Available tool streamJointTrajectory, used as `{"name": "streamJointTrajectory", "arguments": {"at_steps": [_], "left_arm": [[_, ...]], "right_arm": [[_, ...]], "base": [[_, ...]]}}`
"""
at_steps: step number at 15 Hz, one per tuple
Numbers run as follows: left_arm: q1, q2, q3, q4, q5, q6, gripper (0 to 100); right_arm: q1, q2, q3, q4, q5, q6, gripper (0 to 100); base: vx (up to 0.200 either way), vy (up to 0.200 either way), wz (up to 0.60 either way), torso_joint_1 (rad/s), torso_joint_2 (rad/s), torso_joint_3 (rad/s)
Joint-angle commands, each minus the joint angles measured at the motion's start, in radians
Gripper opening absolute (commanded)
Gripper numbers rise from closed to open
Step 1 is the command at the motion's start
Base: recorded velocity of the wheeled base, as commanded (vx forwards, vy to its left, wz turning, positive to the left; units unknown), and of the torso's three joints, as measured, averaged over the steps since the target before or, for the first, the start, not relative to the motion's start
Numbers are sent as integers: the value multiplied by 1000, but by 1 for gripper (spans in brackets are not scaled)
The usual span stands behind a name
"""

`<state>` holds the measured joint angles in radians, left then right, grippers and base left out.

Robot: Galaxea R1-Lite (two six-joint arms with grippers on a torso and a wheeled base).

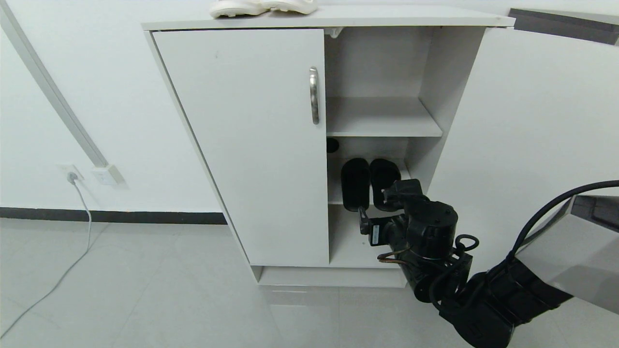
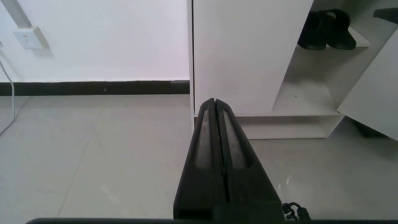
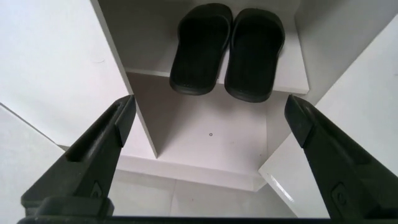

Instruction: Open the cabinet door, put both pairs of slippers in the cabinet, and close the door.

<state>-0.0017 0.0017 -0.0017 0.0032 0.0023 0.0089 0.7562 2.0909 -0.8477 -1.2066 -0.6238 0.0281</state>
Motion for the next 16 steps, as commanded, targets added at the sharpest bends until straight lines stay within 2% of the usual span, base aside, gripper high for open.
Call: {"name": "streamJointTrajectory", "arguments": {"at_steps": [1, 16], "left_arm": [[0, 1, 0, 0, 1, -1, 0], [0, 0, 0, 0, 1, -1, 0]], "right_arm": [[0, 1, 2, -1, -1, -2, 100], [-3, 6, 50, -56, 29, -31, 100]], "base": [[0, 200, 0, 7, -2, 7], [0, 200, 0, 5, 2, 2]]}}
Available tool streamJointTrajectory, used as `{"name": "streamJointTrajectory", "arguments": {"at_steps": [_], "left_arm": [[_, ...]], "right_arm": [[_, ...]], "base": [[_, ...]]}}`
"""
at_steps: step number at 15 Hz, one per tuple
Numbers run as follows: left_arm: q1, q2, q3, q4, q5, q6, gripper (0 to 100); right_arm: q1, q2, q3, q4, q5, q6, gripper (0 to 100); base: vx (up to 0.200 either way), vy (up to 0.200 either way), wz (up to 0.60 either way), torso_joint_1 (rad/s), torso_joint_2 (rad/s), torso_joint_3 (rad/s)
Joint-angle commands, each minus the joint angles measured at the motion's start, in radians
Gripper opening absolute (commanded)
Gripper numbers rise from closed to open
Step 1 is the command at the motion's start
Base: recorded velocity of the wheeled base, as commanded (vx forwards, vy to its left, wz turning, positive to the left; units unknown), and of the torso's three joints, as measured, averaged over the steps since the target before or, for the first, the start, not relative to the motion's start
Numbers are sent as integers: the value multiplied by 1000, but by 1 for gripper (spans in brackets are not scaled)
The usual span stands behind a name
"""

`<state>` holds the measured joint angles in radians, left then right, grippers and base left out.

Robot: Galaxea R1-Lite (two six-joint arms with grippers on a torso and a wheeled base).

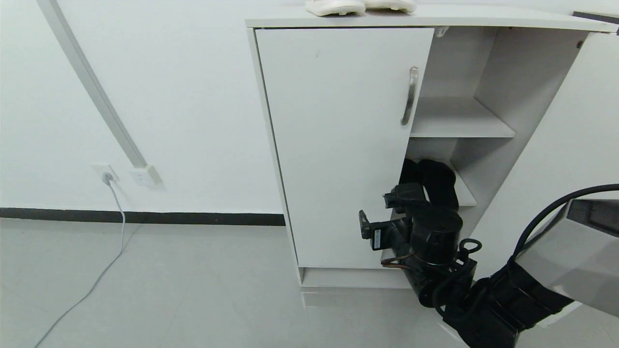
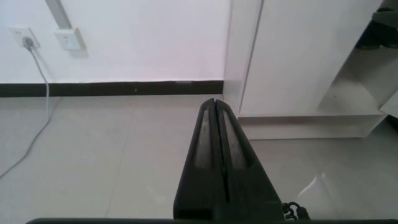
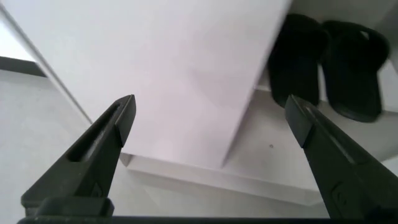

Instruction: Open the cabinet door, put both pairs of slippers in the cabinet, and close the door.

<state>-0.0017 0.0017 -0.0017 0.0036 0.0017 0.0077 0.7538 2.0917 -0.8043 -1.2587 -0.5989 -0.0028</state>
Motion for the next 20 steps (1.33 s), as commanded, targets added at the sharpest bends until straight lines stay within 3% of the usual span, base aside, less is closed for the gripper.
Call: {"name": "streamJointTrajectory", "arguments": {"at_steps": [1, 20], "left_arm": [[0, 1, 0, -1, 1, 0, 0], [0, 1, 0, -1, 0, -2, 0]], "right_arm": [[-1, 5, 7, -4, 4, -2, 100], [-1, 24, 16, -16, 10, -20, 100]], "base": [[0, 0, 0, 0, 0, 0], [0, 0, 0, 0, 0, 0]]}}
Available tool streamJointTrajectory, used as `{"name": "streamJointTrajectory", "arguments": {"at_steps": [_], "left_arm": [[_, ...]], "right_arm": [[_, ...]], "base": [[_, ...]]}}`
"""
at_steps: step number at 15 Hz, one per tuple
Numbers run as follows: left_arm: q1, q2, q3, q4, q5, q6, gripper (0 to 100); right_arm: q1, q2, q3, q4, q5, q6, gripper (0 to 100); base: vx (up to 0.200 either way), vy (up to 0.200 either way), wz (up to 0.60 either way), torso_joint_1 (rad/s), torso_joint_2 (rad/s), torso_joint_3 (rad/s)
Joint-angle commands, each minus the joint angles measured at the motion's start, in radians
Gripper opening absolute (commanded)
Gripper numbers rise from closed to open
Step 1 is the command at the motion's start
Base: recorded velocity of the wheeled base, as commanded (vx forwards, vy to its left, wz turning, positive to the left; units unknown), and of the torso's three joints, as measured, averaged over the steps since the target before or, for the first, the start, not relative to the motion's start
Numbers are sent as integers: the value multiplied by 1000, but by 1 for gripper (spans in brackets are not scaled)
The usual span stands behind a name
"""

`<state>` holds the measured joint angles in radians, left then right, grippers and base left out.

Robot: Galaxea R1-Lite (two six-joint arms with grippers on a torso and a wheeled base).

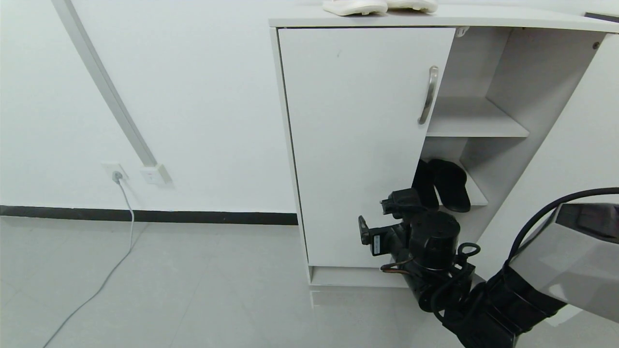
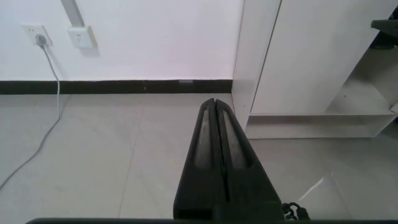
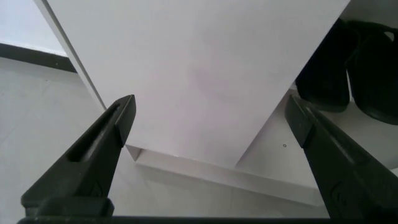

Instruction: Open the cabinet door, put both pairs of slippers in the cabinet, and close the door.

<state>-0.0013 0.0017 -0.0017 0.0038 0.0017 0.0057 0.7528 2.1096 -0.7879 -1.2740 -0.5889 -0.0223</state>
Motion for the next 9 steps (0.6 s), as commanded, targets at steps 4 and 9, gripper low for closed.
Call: {"name": "streamJointTrajectory", "arguments": {"at_steps": [4, 9], "left_arm": [[0, 1, 0, -1, 0, 0, 0], [0, 1, 0, -1, 0, 0, 0]], "right_arm": [[0, 7, 1, -1, 0, -8, 100], [0, 7, 1, -1, -2, -10, 100]], "base": [[0, 0, 0, 8, -171, -260], [0, 0, 0, 67, -507, -360]]}}
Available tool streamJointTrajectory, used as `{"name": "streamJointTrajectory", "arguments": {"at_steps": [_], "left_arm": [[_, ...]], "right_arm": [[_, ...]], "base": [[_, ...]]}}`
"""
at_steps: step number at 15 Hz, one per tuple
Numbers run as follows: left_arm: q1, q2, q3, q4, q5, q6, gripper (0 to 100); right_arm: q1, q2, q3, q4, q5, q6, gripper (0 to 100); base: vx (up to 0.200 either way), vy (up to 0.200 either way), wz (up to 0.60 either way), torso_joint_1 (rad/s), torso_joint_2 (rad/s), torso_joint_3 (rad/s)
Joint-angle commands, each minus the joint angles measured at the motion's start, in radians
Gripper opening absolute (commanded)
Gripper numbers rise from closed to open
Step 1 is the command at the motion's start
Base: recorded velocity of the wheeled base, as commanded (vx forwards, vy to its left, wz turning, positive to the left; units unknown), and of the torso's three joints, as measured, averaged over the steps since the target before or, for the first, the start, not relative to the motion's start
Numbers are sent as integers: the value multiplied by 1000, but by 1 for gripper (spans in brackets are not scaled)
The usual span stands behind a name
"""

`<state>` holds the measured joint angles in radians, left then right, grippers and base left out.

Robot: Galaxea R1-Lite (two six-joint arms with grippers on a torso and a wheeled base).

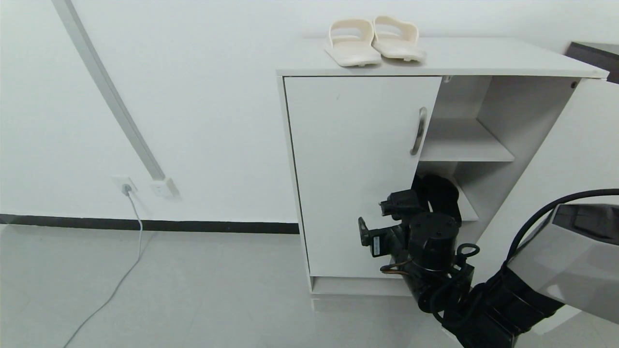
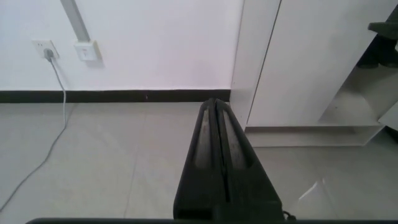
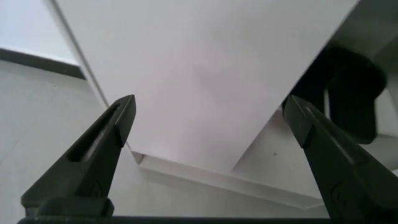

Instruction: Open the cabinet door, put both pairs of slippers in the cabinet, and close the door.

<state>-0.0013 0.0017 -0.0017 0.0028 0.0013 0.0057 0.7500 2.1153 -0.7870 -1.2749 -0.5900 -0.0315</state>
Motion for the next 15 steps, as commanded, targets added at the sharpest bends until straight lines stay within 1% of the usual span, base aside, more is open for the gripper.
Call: {"name": "streamJointTrajectory", "arguments": {"at_steps": [1, 7, 15], "left_arm": [[0, 1, 0, 0, 0, 0, 0], [0, 0, 0, 0, 0, 0, 0], [0, 0, 0, 0, 0, 0, 0]], "right_arm": [[3, 2, 2, 0, 1, -1, 100], [5, 2, 2, 0, -1, -1, 100], [5, -1, 2, -1, -1, -1, 100]], "base": [[0, 0, 0, 119, -466, -359], [0, 0, 0, 142, -470, -327], [0, 0, 0, 194, -502, -313]]}}
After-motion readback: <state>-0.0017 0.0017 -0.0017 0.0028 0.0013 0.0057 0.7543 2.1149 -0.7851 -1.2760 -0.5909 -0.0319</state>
